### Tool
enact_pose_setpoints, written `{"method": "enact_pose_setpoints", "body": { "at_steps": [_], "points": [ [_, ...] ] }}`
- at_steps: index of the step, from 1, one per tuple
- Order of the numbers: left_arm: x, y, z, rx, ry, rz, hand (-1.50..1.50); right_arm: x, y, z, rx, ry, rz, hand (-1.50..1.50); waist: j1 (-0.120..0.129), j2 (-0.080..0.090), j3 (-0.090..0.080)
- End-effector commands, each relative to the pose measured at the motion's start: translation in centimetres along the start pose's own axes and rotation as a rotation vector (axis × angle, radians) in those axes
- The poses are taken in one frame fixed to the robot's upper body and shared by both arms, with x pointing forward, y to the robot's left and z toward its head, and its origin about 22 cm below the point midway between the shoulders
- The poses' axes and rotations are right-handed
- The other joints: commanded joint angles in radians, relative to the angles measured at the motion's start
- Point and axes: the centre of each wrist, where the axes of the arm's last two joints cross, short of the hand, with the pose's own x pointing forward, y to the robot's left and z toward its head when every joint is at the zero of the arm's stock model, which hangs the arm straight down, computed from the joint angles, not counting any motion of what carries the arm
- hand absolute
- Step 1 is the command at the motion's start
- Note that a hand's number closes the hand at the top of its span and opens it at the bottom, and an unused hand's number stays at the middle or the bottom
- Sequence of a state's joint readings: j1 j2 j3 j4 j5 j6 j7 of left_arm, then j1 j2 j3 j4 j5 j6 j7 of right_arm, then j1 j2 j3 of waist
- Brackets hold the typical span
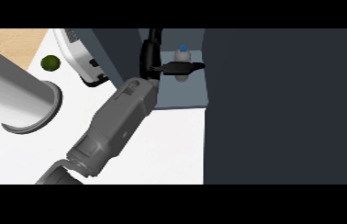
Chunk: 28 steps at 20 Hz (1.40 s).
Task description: Pick up the bottled water, place it into the cabinet and close the cabinet
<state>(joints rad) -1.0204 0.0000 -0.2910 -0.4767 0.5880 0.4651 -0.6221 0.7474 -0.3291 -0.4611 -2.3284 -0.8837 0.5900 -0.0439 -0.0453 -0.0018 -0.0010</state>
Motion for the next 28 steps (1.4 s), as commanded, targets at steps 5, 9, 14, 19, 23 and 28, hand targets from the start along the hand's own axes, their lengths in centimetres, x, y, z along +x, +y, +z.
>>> {"method": "enact_pose_setpoints", "body": {
  "at_steps": [5, 9, 14, 19, 23, 28],
  "points": [
    [-1.5, -0.3, 5.7, -0.087, 0.036, 0.119, -1.5, 2.7, 2.8, -0.5, 0.022, -0.01, 0.075, -1.5, 0.038, -0.006, 0.0],
    [-1.1, -1.6, 10.6, -0.078, 0.055, 0.159, -1.5, 2.0, 2.8, -0.7, 0.004, -0.014, 0.049, -1.5, 0.041, -0.006, 0.0],
    [0.5, -2.3, 14.7, -0.087, 0.067, 0.219, -1.5, 2.7, 3.0, -0.9, -0.02, -0.007, 0.088, -1.5, 0.058, -0.008, 0.0],
    [1.2, -0.7, 19.1, -0.124, 0.078, 0.269, 1.5, 2.5, 2.0, -0.2, 0.032, -0.003, 0.1, -1.5, 0.047, -0.006, 0.0],
    [1.8, 1.7, 22.1, -0.209, 0.085, 0.276, 1.5, 1.2, 1.4, -1.4, 0.105, 0.035, 0.08, 1.5, 0.057, -0.002, 0.001],
    [3.1, 6.6, 24.0, -0.205, 0.096, 0.226, 1.5, 2.6, 3.1, -1.3, 0.197, 0.081, 0.063, 1.5, 0.048, -0.006, 0.0]
  ]
}}
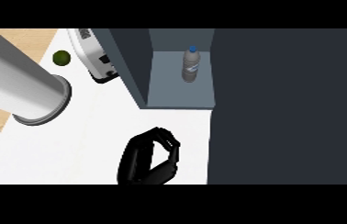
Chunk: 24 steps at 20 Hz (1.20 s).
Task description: Pick up the bottled water, place it into the cabinet and close the cabinet
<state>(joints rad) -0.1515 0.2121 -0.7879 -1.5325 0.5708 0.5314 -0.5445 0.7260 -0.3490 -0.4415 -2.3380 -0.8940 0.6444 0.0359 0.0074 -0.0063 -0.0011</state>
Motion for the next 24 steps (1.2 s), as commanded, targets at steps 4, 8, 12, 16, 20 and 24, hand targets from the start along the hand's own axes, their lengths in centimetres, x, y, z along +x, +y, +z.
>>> {"method": "enact_pose_setpoints", "body": {
  "at_steps": [4, 8, 12, 16, 20, 24],
  "points": [
    [2.5, 4.4, 3.2, -0.007, 0.011, -0.038, 1.5, 3.4, 3.3, -1.7, 0.139, 0.052, 0.094, 1.5, -0.002, 0.003, -0.001],
    [4.6, 6.7, 4.4, -0.002, -0.005, -0.08, 1.5, 2.8, 4.2, -1.8, 0.309, 0.121, 0.086, 1.5, -0.002, -0.002, -0.001],
    [5.8, 10.0, 4.8, 0.027, 0.0, -0.1, 1.5, 3.4, 6.0, -2.3, 0.376, 0.024, 0.077, 1.5, -0.014, -0.005, -0.003],
    [7.8, 11.7, 5.6, 0.025, -0.039, -0.048, -1.5, 2.9, 6.2, -2.3, 0.384, 0.008, 0.091, 1.5, -0.013, -0.009, -0.004],
    [10.5, 12.5, 5.8, 0.048, -0.052, -0.052, -1.5, 3.1, 6.9, -2.6, 0.448, 0.023, 0.072, 1.5, -0.004, -0.014, -0.004],
    [11.5, 14.8, 6.7, 0.068, -0.067, -0.1, -1.5, 3.3, 7.3, -3.1, 0.517, 0.035, 0.068, 1.5, 0.006, -0.017, -0.009]
  ]
}}
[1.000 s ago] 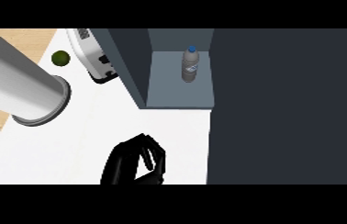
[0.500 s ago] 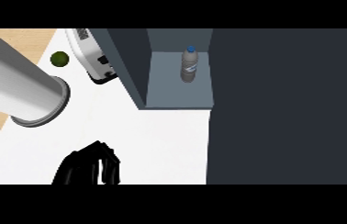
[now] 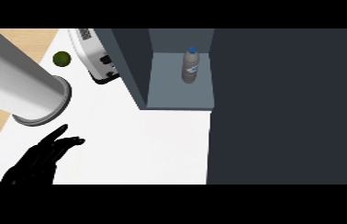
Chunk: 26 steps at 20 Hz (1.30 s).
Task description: Pick up the bottled water, place it into the cabinet and close the cabinet
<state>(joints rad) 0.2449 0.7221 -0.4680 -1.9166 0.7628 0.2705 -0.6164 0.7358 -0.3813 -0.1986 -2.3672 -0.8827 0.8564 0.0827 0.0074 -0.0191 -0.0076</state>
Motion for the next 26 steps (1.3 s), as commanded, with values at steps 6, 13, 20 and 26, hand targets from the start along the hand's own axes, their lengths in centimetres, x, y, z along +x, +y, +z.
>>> {"method": "enact_pose_setpoints", "body": {
  "at_steps": [6, 13, 20, 26],
  "points": [
    [2.7, 3.3, 0.8, 0.025, -0.005, -0.027, -1.5, 4.5, 4.9, -4.4, 0.264, 0.023, 0.225, 1.5, 0.014, -0.007, -0.008],
    [3.9, 5.0, 1.4, 0.028, 0.026, -0.033, -1.5, 4.2, 4.4, -6.3, 0.371, 0.048, 0.249, 1.5, 0.033, -0.01, -0.014],
    [4.6, 5.8, 2.7, 0.041, 0.05, -0.018, -1.5, 3.5, 4.2, -8.2, 0.379, 0.061, 0.223, 1.5, 0.034, -0.018, -0.015],
    [5.5, 6.9, 2.7, 0.029, 0.047, -0.029, -1.5, 2.4, 4.5, -10.3, 0.396, 0.062, 0.144, 1.5, 0.037, -0.017, -0.016]
  ]
}}
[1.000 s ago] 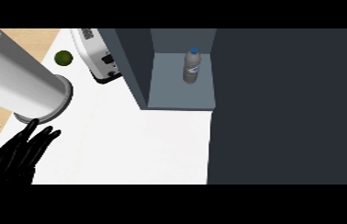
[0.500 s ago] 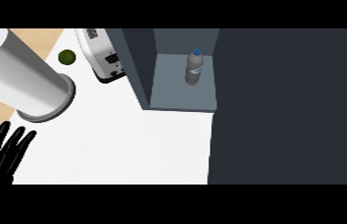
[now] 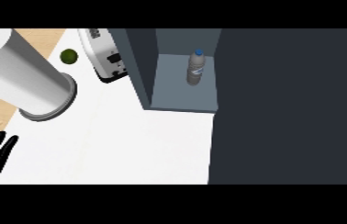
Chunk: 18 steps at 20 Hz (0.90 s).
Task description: Pick up the bottled water, place it into the cabinet and close the cabinet
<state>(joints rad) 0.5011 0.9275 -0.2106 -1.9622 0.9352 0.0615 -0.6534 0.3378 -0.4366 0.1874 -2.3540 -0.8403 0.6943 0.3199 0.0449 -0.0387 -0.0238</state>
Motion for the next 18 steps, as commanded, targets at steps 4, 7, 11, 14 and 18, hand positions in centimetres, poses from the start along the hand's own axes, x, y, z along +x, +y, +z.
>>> {"method": "enact_pose_setpoints", "body": {
  "at_steps": [4, 7, 11, 14, 18],
  "points": [
    [0.9, 1.4, 0.4, -0.019, 0.0, -0.013, -1.5, 3.4, 2.6, -3.4, 0.023, 0.019, 0.178, 1.5, 0.018, 0.0, -0.003],
    [1.1, 1.9, 0.7, -0.018, -0.002, -0.005, -1.5, 3.6, 2.5, -5.0, 0.027, -0.003, 0.162, 1.5, 0.03, 0.0, -0.001],
    [1.8, 2.7, 0.6, -0.032, -0.004, -0.001, -1.5, 3.3, 2.0, -7.6, 0.026, -0.024, 0.125, 1.5, 0.042, 0.004, 0.0],
    [2.2, 3.4, 0.9, -0.03, 0.004, -0.018, -1.5, 3.1, 1.8, -10.0, 0.008, -0.032, 0.09, 1.5, 0.051, 0.007, 0.003],
    [2.5, 3.9, 1.1, -0.042, -0.018, -0.001, -1.5, 3.2, 2.2, -13.6, -0.011, -0.026, 0.046, 1.5, 0.064, 0.01, 0.004]
  ]
}}
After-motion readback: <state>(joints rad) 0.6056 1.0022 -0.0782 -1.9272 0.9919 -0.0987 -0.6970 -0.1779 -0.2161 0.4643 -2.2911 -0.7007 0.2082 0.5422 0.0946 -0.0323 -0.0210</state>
